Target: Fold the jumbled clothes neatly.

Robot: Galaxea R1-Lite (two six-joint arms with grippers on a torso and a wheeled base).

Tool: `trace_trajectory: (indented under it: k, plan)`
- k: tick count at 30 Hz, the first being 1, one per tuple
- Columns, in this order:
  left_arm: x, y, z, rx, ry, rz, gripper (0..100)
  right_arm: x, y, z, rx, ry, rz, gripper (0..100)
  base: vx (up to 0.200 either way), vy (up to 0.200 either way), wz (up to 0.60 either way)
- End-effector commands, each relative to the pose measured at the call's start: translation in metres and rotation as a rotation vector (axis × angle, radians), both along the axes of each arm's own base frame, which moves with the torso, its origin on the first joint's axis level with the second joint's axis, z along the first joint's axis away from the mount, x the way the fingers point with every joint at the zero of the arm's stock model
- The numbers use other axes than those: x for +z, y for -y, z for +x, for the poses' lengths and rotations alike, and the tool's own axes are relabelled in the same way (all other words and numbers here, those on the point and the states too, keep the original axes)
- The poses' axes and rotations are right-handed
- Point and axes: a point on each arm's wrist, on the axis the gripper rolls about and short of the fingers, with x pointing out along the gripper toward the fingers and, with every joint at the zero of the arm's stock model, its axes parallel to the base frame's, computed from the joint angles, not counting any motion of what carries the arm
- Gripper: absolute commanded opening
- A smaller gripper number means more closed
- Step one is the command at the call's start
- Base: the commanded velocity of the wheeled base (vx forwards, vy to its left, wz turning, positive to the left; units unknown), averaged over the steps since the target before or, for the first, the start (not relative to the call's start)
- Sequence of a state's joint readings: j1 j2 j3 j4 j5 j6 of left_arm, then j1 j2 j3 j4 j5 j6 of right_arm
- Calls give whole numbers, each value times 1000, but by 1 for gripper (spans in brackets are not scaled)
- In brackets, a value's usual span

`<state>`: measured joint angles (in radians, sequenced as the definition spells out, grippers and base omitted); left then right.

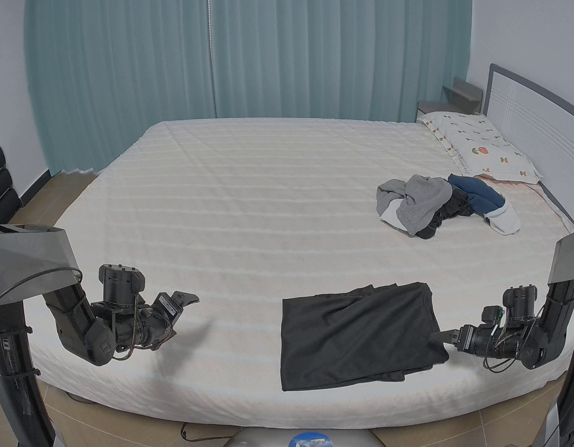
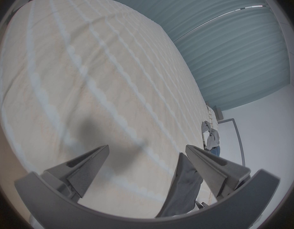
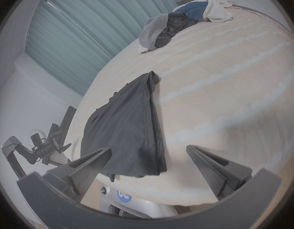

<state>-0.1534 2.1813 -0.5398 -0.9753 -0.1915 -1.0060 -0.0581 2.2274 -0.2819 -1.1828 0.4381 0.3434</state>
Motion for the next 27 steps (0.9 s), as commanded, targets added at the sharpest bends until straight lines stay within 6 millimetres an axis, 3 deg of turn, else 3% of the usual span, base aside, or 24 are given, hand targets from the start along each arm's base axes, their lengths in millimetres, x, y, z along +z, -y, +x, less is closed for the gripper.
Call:
trace_trajectory:
  k: [1, 15, 16, 27]
  plan:
    - [0, 0, 0, 0, -1, 0, 100, -5, 3, -5, 3, -24, 13, 100, 0, 0, 0]
    - [-1, 0, 0, -1, -2, 1, 100, -11, -4, 4, 23, 2, 27, 100, 0, 0, 0]
    - [-1, 0, 0, -1, -4, 1, 100, -12, -3, 5, 23, 3, 27, 0, 0, 0, 0]
    - [-2, 0, 0, -1, -4, 1, 100, -14, -3, 1, 10, -14, 14, 0, 0, 0, 0]
